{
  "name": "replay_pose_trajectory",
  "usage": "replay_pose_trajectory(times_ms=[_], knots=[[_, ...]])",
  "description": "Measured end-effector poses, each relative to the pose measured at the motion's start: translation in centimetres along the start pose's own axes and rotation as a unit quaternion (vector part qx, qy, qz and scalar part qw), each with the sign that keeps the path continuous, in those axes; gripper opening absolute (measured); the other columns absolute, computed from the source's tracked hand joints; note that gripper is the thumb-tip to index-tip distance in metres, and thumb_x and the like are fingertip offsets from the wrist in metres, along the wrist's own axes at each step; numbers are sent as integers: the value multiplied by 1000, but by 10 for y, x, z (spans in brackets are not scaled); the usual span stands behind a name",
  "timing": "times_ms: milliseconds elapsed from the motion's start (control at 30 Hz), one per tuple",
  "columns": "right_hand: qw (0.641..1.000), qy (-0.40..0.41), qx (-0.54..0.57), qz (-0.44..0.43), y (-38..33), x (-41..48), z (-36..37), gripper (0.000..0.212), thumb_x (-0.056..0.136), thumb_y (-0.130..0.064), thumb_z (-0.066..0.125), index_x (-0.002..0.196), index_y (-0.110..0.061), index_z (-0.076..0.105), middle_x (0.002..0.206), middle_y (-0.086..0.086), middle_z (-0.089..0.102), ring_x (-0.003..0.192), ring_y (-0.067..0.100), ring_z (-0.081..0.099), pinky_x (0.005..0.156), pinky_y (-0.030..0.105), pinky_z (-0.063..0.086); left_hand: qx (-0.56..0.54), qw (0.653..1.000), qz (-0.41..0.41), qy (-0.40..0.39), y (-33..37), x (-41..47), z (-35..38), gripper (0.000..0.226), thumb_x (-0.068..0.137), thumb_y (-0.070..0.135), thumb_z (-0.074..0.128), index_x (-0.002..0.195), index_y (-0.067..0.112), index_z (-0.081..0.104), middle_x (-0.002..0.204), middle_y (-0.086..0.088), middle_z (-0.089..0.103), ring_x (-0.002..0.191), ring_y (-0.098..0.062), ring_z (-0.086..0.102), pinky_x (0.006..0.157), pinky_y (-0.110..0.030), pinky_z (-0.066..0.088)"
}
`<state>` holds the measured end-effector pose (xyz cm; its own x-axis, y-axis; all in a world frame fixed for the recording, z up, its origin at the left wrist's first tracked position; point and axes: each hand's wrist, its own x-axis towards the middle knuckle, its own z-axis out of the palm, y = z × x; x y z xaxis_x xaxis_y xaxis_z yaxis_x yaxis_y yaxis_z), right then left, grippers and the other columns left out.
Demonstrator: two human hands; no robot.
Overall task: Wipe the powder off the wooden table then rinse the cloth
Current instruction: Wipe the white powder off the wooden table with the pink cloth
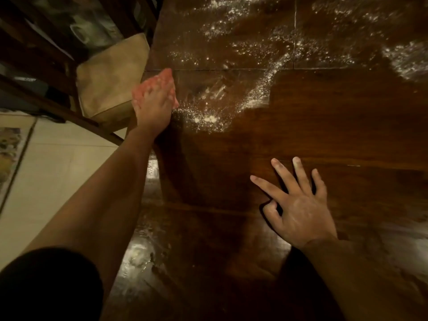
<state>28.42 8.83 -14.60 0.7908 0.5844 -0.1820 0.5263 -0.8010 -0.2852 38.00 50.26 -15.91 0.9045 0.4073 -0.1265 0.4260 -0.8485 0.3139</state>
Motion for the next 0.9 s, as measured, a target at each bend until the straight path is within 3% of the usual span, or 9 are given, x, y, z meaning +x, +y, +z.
replay_pose_trajectory(times_ms=[100, 233, 333, 400, 467, 567, 700, 800, 900], knots=[[1000, 2, -6, 5, 0, 0, -1, 59, 93, -42, 33, 149, -60, 28, 169, -8, 12, 157, 28, -3, 123, 57, -1, -68, 989, 130, -24, -13, -45, -10, 42, 101, 41, 37, 143, 48, 39, 156, 10, 36, 147, -20, 29, 116, -63, 21], [1000, 5, -10, 23, -2, 0, -1, 60, 91, -42, 31, 147, -63, 28, 168, -11, 15, 157, 24, -1, 123, 55, 2, -160, 982, 105, 4, -29, -80, -33, 60, 91, -1, 58, 124, 49, 60, 136, 28, 51, 138, -11, 42, 118, -42, 32], [999, 8, -3, 32, -2, 1, -2, 59, 91, -42, 31, 146, -64, 29, 168, -13, 15, 157, 21, -1, 123, 55, 4, -95, 989, 107, 21, -13, -39, -35, 51, 101, 18, 46, 144, 45, 37, 143, 8, 49, 134, -19, 45, 116, -47, 31], [999, 13, 0, 36, -2, 2, -1, 59, 91, -41, 32, 145, -64, 31, 168, -14, 16, 157, 20, 0, 123, 55, 6, -38, 996, 73, 37, 1, -8, -25, 50, 104, 38, 30, 153, 43, 21, 159, 5, 32, 146, -21, 27, 118, -57, 17], [999, 19, 1, 38, -3, 2, -1, 58, 91, -41, 33, 145, -64, 32, 167, -15, 16, 157, 19, 0, 123, 55, 6, -12, 1000, -8, 22, 17, 9, -15, 50, 105, 42, 26, 155, 40, 20, 165, 5, 15, 152, -22, 9, 119, -62, 2], [999, 22, 5, 41, -3, 0, -1, 58, 92, -40, 33, 145, -64, 33, 167, -16, 16, 157, 18, 0, 123, 55, 5, -7, 997, 78, -22, 28, -5, -7, 46, 105, 38, 31, 151, 38, 32, 165, 5, 15, 152, -24, 7, 117, -60, -7], [999, 26, 8, 42, -3, 0, -1, 57, 92, -40, 32, 145, -63, 33, 167, -15, 17, 157, 19, 1, 124, 54, 5, -82, 968, 228, -72, -10, -51, -17, 43, 101, 22, 48, 140, 40, 47, 157, 9, 33, 150, -20, 20, 120, -62, 9], [999, 26, 12, 45, -3, 1, -1, 57, 93, -40, 32, 145, -63, 34, 167, -16, 18, 157, 18, 1, 123, 55, 6, -121, 977, 171, -46, -38, -62, -31, 51, 96, 12, 53, 133, 48, 53, 150, 12, 45, 142, -21, 39, 111, -60, 35], [999, 29, 10, 44, -3, 0, 0, 57, 93, -39, 33, 145, -62, 35, 167, -15, 18, 157, 18, 2, 123, 54, 5, -70, 988, 138, -2, -25, -28, -29, 46, 101, 30, 42, 143, 49, 39, 154, 12, 40, 145, -19, 34, 116, -59, 27]])
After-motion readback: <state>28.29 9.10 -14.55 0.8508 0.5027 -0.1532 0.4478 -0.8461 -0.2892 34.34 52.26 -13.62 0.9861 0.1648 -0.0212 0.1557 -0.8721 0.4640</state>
